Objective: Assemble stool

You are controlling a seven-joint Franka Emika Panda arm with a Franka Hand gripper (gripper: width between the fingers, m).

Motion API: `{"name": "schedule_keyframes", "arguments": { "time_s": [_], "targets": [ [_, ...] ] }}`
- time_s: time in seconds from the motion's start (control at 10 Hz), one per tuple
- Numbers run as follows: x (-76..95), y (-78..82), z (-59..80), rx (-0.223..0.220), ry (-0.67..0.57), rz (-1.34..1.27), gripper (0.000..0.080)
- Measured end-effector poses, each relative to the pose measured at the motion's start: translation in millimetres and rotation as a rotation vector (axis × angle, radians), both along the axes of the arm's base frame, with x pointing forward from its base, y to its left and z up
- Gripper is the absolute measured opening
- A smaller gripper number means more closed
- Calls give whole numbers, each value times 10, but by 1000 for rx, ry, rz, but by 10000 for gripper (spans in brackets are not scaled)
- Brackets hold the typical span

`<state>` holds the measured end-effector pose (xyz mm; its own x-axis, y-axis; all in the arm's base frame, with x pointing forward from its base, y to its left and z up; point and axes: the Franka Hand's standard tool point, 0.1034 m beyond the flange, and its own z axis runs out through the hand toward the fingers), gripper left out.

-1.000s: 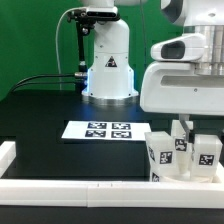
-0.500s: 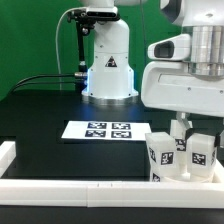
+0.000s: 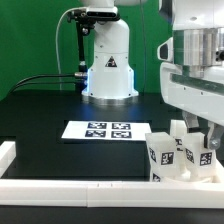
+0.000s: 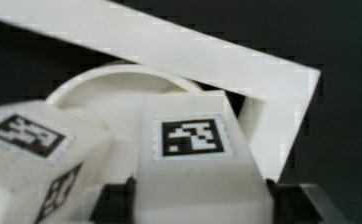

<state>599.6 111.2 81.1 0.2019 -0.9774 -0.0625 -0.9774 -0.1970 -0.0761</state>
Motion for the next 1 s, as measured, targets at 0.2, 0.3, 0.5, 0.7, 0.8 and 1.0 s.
{"name": "schedule_keyframes", "arguments": {
  "time_s": [0.2, 0.3, 0.5, 0.7, 0.8, 1.0],
  "targets": [
    [5, -16, 5, 62, 24, -290, 334],
    [5, 6, -1, 88, 37, -446, 334],
    [22, -2, -4, 142, 31, -736, 334],
    [18, -2, -9, 145, 31, -721, 410],
    [14, 0, -17, 144, 31, -713, 410],
    [-39, 63, 27, 139, 59, -580, 631]
  ]
}}
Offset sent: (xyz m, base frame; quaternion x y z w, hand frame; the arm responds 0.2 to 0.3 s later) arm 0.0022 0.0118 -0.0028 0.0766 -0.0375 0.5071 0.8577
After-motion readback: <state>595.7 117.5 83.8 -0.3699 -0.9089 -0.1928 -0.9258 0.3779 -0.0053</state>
